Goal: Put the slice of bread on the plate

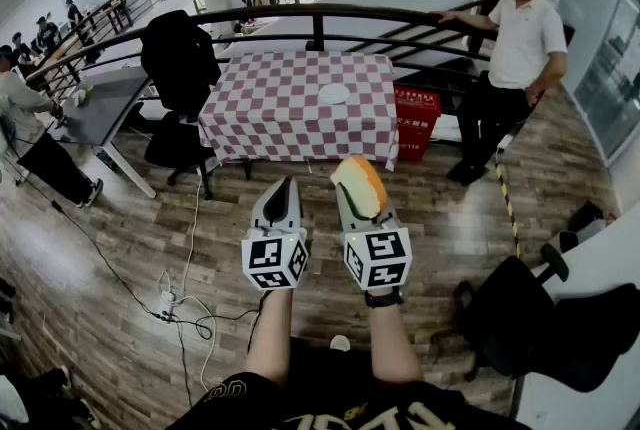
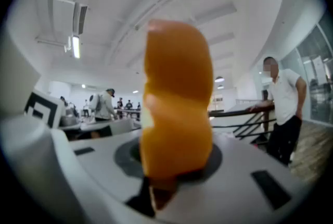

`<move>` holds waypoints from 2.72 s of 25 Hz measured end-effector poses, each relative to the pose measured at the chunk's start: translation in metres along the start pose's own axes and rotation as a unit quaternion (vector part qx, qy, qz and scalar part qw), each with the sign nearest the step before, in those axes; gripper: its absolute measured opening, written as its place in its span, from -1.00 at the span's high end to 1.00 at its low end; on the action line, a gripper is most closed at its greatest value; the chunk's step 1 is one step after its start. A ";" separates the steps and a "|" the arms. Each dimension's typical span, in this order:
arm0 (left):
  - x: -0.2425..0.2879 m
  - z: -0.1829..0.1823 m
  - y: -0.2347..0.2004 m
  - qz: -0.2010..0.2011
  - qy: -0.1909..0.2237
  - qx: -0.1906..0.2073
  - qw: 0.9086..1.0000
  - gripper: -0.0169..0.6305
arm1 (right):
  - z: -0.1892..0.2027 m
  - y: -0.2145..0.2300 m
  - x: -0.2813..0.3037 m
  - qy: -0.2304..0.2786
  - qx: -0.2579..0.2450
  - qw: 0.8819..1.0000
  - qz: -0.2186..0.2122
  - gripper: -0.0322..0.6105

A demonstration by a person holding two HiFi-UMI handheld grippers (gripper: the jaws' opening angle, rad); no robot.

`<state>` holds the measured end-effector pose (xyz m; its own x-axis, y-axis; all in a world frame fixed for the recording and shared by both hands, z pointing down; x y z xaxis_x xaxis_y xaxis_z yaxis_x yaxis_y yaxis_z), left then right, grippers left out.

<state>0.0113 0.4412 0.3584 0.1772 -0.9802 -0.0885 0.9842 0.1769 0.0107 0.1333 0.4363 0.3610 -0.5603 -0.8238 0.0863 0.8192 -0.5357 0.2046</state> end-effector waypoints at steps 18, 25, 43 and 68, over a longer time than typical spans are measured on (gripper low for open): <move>0.090 0.030 0.009 0.062 -0.027 -0.028 0.997 0.89 | -0.006 0.055 0.049 0.000 0.071 0.997 0.033 0.60; 0.156 0.003 -0.060 0.066 0.012 -0.032 0.997 0.89 | -0.044 0.044 0.114 0.043 0.066 0.996 0.039 0.60; 0.241 0.050 -0.166 0.031 -0.033 -0.107 0.993 0.89 | -0.024 0.039 0.264 -0.008 0.051 0.999 -0.004 0.60; 0.445 0.063 -0.119 -0.031 -0.041 0.059 0.997 0.89 | -0.062 0.243 0.422 0.015 0.104 0.992 -0.071 0.60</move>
<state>-0.0264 -0.0218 0.3802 0.1102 -0.9939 -0.0107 0.9863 0.1080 0.1248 0.1032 -0.0530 0.3868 -0.6618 -0.7496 0.0130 0.6871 -0.5995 0.4105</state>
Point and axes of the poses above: the fingertips, and each gripper's own axes: x forward along the fingers, y to its right, z out of its underside, the point moved 2 cm from there along -x, backward along the fingers, and after that the axes turned 7 degrees about x, right-handed, at the moved point
